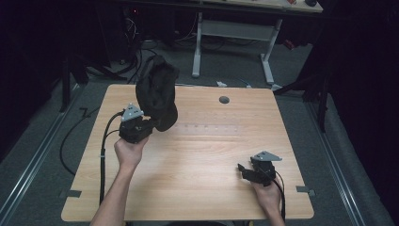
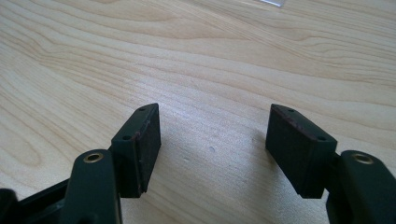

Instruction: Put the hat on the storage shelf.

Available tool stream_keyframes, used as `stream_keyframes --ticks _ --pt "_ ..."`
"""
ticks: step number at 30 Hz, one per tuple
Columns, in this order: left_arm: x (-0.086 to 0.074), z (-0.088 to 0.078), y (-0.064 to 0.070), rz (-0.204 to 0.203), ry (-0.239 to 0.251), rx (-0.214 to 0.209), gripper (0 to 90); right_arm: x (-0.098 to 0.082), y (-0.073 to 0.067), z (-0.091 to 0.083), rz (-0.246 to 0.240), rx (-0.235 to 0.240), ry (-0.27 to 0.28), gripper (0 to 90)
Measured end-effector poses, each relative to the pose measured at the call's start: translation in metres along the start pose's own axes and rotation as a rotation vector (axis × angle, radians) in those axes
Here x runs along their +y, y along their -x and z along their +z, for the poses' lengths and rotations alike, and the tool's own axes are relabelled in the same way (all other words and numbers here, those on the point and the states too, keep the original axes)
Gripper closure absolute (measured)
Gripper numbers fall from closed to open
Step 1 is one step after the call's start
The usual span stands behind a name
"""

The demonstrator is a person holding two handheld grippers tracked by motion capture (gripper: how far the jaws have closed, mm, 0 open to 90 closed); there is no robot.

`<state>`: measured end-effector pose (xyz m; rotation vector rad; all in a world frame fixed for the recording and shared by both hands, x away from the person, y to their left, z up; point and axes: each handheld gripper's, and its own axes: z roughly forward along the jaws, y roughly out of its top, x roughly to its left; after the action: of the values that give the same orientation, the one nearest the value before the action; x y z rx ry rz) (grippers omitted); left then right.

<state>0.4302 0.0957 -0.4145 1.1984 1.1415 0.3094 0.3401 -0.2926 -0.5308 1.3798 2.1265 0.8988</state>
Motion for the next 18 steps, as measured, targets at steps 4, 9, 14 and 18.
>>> stream_keyframes --ticks 4,9,14,18 --pt "-0.004 0.005 -0.001 0.007 -0.010 0.011 86.0 0.000 0.000 0.000 -0.001 0.001 0.000 35.6" --pt "-0.008 0.011 -0.002 0.010 -0.021 0.027 85.9 0.000 0.000 0.000 -0.003 0.002 0.000 35.6" --pt "-0.011 0.014 -0.002 0.015 -0.020 0.038 85.9 0.000 0.000 0.000 -0.002 0.002 0.000 35.6" --pt "-0.014 0.017 -0.003 0.016 -0.021 0.043 85.9 0.000 0.000 0.000 -0.004 0.002 0.000 35.6"
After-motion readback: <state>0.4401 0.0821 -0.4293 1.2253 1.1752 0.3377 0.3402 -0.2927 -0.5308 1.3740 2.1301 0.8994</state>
